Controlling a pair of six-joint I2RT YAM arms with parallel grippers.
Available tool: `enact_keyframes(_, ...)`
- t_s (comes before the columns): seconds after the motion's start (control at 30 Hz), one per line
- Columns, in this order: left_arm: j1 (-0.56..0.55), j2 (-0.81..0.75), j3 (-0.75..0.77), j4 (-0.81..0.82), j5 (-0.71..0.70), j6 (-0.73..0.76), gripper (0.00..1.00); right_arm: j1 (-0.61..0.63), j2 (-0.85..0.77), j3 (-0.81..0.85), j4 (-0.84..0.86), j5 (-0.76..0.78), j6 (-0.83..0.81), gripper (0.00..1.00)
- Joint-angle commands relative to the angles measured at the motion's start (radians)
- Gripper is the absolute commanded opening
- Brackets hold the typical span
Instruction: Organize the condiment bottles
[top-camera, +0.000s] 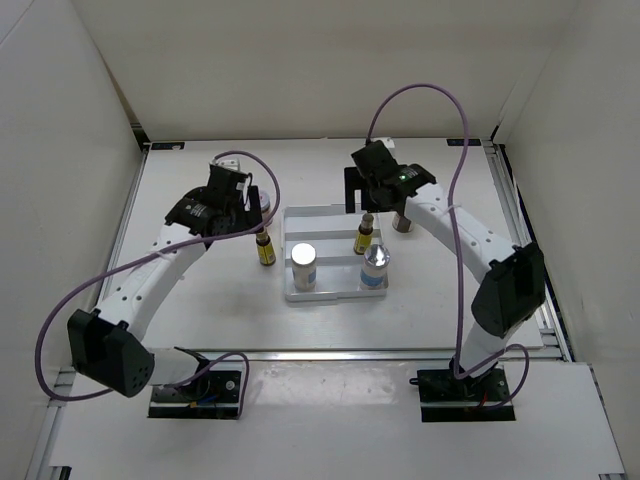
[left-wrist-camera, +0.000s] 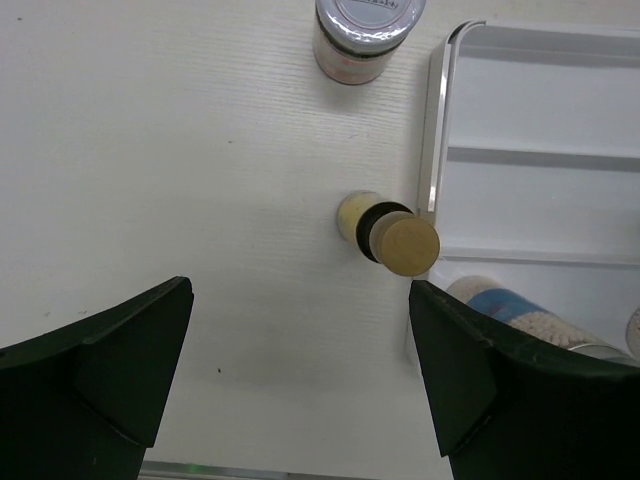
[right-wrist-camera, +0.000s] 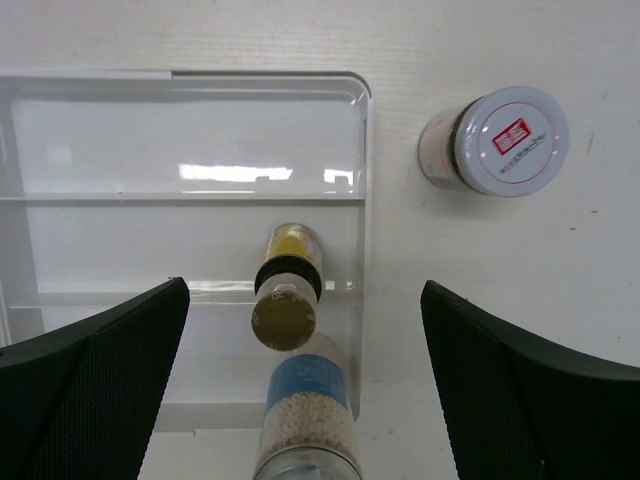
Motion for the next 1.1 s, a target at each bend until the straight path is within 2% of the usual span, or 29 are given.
enact_keyframes(0.0,0.003,0.043,0.030,0.031,0.049,-0.026,1.00,0.002,-0.106,0.019,0.019,0.076,-0.014,1.00)
enact_keyframes(0.23,0.023,0.135,0.019,0.054,0.082,-0.050,1.00,0.002,-0.213,-0.004,0.019,0.086,-0.033,1.00)
enact_keyframes(0.67,0.023,0.145,0.053,0.130,0.128,-0.050,1.00,0.002,-0.285,-0.103,0.019,0.106,-0.042,1.00)
enact_keyframes(0.83,0.023,0.135,0.062,0.152,0.183,-0.059,0.95,0.002,-0.285,-0.112,0.019,0.106,-0.033,1.00)
enact_keyframes(1.0,0.023,0.144,0.071,0.170,0.201,-0.059,0.94,0.002,-0.285,-0.112,0.019,0.106,-0.033,1.00)
enact_keyframes(1.07,0.023,0.173,0.071,0.170,0.212,-0.059,0.88,0.002,-0.285,-0.112,0.019,0.106,-0.033,1.00)
